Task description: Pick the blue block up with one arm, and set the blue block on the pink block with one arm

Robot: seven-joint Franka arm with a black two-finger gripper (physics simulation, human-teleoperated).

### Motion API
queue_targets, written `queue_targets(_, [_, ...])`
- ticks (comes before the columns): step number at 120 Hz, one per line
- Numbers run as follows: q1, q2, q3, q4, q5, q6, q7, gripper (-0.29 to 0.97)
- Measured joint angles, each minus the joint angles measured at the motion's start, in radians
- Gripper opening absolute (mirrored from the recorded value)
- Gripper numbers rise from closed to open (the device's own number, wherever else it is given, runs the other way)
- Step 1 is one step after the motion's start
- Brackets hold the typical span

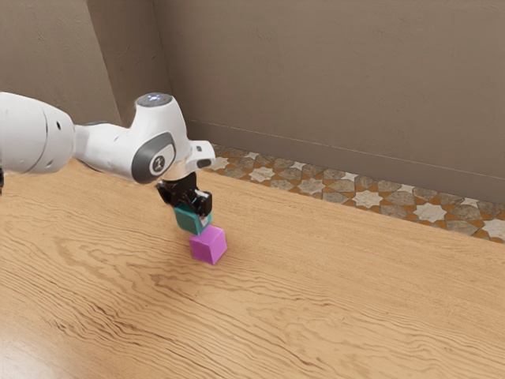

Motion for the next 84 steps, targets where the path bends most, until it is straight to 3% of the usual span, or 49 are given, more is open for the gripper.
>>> queue_targets(21, [0.003, 0.031, -0.013, 0.058, 0.018, -0.062, 0.012, 0.33])
queue_targets(84, [-0.037, -0.003, -0.018, 0.024, 0.013, -0.098, 0.0, 0.33])
